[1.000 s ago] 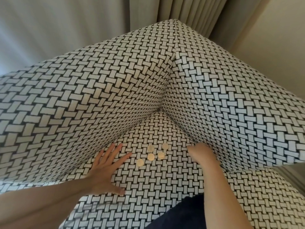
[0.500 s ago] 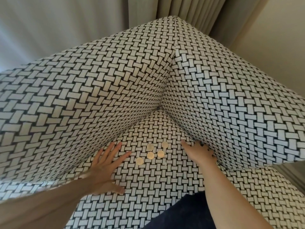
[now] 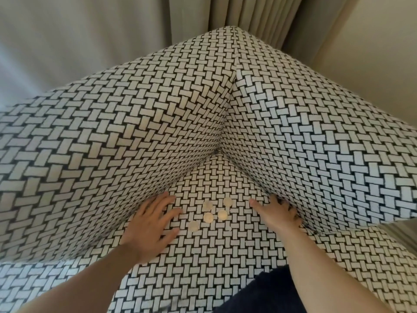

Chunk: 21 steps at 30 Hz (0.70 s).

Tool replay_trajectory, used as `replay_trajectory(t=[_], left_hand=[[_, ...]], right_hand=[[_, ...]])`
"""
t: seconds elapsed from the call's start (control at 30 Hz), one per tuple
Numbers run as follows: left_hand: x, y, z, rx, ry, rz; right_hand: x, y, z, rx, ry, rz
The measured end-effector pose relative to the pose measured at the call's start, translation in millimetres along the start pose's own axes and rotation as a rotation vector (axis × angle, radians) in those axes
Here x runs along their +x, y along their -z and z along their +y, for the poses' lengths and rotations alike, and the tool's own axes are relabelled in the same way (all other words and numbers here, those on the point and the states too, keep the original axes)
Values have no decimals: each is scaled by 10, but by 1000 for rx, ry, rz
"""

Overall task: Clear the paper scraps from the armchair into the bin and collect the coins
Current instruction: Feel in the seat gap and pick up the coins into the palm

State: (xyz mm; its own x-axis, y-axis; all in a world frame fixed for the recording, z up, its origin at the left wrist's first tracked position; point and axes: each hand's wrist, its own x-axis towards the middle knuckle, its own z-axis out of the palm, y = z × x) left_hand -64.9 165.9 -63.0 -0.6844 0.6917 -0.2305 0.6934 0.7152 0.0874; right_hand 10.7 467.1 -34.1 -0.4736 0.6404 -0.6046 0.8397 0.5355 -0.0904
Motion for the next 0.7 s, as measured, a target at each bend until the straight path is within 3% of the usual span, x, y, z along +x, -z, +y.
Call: replay_trajectory(t=[0.17, 0.3, 0.43, 0.57, 0.7], left_hand=[[0, -100, -20, -3, -28, 81], [25, -120, -25, 12, -43, 103], [27, -108, -18, 21, -31, 91], [25, -72, 2, 58, -32, 99], [35, -73, 10, 58, -37, 107]], right_hand=[[-55, 73, -65, -81, 94, 166], [-200, 136, -444, -97, 459, 494], [-35, -54, -710, -145, 621, 336], [256, -69, -744, -149, 580, 231], [375, -111, -911, -200, 492, 234]])
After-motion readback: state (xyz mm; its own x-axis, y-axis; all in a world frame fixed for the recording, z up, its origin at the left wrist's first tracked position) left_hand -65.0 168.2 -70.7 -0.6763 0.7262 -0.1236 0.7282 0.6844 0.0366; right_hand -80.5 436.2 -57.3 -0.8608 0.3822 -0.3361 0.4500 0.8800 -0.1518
